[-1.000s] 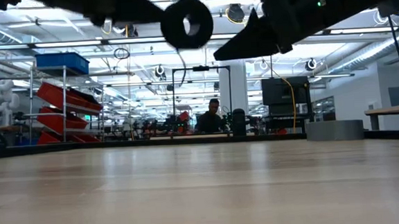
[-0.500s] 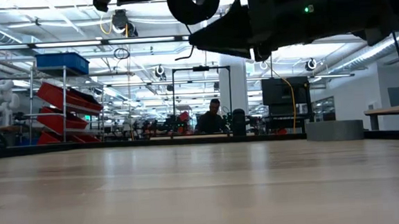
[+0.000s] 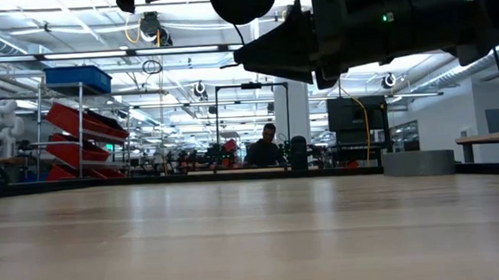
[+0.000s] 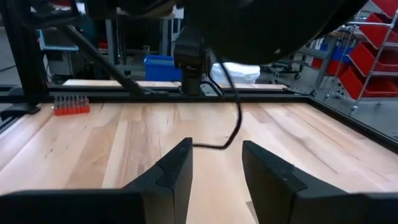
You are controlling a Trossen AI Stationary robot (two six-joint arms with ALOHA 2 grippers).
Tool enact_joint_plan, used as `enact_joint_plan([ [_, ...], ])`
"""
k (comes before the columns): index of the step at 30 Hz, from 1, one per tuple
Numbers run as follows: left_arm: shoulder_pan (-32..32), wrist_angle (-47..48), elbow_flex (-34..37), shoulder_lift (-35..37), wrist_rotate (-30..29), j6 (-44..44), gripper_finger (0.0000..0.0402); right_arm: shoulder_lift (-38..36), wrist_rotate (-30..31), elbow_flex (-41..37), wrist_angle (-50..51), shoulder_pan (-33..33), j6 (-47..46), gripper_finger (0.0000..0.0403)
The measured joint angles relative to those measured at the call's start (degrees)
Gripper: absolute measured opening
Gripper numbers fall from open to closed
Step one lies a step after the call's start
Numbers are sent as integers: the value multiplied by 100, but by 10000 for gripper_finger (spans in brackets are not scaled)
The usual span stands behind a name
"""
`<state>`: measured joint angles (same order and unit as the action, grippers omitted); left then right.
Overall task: Coil cords
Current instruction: Uncoil the black wire from the spool
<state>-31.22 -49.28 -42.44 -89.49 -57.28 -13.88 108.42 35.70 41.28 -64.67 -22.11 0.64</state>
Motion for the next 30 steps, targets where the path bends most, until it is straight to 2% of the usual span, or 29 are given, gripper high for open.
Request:
enact_joint_plan([
  [7, -47, -130, 0, 0, 164, -1, 1, 0, 11, 0, -96, 0, 2, 101],
  [12, -42, -138, 2, 0, 173, -1, 1, 0, -256, 0, -186, 0, 62, 77],
  [21, -44, -126, 2, 0, 175, -3, 1, 0, -367, -2, -248, 0, 175, 7],
  [30, -42, -56, 9, 0, 107, -49, 1, 0, -483, -2, -253, -121, 154, 1],
])
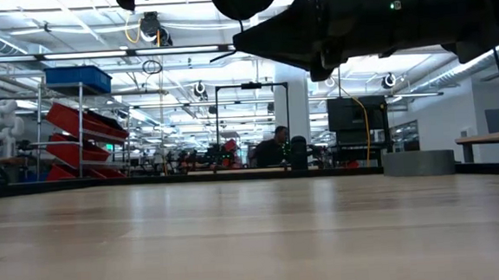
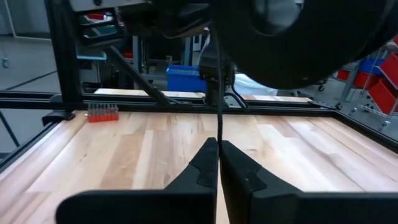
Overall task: Coil cords
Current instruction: Uncoil the black wire from the spool
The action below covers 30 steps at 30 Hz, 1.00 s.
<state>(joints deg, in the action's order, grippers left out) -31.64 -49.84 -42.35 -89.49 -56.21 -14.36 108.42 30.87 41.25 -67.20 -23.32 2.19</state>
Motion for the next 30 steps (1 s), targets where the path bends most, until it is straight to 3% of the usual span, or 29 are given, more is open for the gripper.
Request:
enact_joint_plan([
  [17, -1, 1254, 2, -3, -418, 42, 1, -9, 122, 344, 134, -394, 611, 0],
  [30, -250, 1333, 2, -4, -491, 54, 1, -810, 2040, 411, 1611, -919, 1395, 0],
])
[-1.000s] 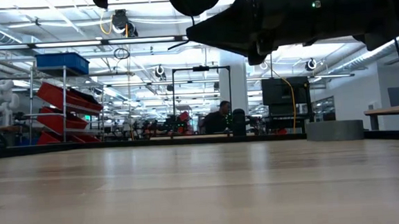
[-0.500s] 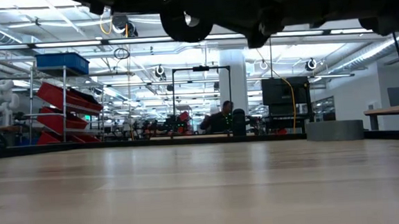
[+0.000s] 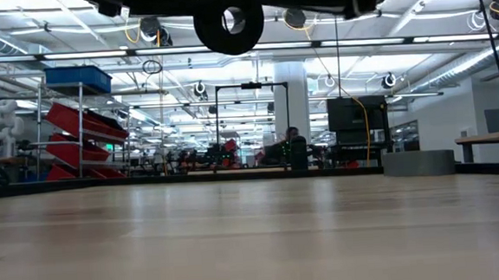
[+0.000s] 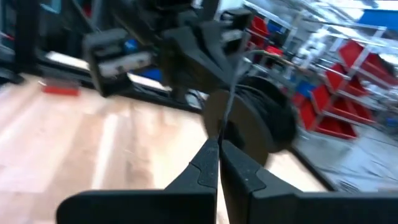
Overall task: Coil cords
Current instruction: Uncoil the black wire from the spool
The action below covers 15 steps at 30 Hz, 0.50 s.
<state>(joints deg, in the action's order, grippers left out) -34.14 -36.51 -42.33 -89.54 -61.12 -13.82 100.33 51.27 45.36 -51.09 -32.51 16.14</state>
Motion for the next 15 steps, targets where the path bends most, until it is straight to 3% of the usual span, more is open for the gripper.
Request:
enact_joint_plan([
  [8, -168, -131, 0, 0, -82, -4, 1, -448, 1212, 0, 1627, -217, -442, 0],
  [15, -309, -389, 0, 0, -83, -52, 1, -456, 1318, 0, 2460, -106, -1299, 0],
])
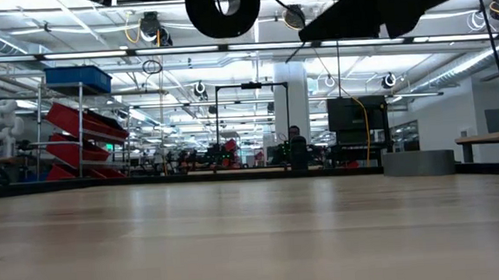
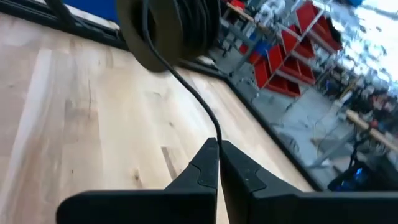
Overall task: Coil cords
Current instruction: Uncoil the black wire from the spool
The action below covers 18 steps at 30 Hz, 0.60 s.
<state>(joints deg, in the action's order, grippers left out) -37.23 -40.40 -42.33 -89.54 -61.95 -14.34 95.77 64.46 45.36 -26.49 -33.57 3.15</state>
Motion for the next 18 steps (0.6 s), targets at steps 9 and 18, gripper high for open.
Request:
enact_joint_plan([
  [9, -220, -745, 0, 0, 100, -414, 1, 0, -880, 0, 625, 397, -1092, 0],
  [18, -234, -1294, 0, 0, 149, -880, 1, 223, -1679, 0, 394, 564, -1307, 0],
])
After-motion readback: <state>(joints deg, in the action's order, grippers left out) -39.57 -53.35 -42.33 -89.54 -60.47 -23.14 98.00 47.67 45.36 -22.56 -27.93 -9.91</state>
